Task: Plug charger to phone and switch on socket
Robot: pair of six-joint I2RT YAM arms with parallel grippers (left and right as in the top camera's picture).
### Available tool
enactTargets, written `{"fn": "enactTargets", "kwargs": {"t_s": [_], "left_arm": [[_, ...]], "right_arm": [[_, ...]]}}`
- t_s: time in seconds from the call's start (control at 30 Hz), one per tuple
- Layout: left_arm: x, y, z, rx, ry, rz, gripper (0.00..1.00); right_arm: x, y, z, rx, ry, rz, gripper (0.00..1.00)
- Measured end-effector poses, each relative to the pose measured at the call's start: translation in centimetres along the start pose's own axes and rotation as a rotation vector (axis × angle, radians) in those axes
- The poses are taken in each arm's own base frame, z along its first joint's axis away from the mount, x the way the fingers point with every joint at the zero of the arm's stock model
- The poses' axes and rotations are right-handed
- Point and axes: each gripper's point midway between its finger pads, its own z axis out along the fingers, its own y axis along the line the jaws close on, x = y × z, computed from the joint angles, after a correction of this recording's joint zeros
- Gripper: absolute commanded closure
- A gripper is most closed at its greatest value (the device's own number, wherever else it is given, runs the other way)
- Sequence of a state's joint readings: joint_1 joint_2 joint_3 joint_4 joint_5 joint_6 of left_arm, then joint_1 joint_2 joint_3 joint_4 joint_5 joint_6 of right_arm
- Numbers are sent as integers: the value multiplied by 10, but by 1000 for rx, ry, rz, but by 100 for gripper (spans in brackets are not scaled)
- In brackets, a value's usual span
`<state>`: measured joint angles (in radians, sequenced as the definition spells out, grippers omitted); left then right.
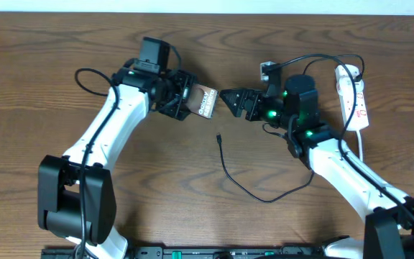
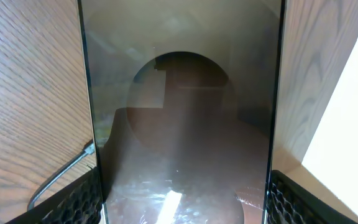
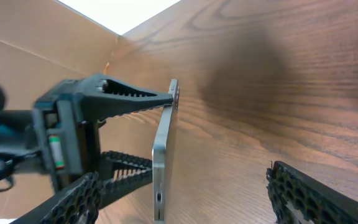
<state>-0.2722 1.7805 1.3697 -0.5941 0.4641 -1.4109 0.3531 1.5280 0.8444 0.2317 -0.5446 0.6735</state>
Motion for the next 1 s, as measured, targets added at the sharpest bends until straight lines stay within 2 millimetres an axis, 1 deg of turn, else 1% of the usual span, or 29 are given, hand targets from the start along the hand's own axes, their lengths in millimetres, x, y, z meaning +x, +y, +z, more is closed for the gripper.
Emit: {"fn": "enactTargets", "kwargs": {"t_s": [0.13,0.3,0.37,0.43,0.57,0.7,0.83,1.0], "left_arm": [[3,1,2,-6,-13,11,63],[2,1,2,-7,-19,5,64],[2,1,2,-7,-19,5,63],[2,1,2,-7,-18,5,63],[3,1,2,-7,-12,6,64],[5,1,3,-8,-8,9,63],[11,1,5,-12,-2,20,63],[25,2,9,-22,15,48,63]], "right_arm": [[9,2,8,7,15,-7,17],[21,13,17,16,25,-31,22],[25,15,21,28,23,-40,24],[30,14,27,46,21,-45,26],[40,6,43,75,20,-48,27],[43,-1,54,82,10,-52,29],[46,-4,62,79,2,-56,34],[44,-3,64,75,-8,-56,43]]}}
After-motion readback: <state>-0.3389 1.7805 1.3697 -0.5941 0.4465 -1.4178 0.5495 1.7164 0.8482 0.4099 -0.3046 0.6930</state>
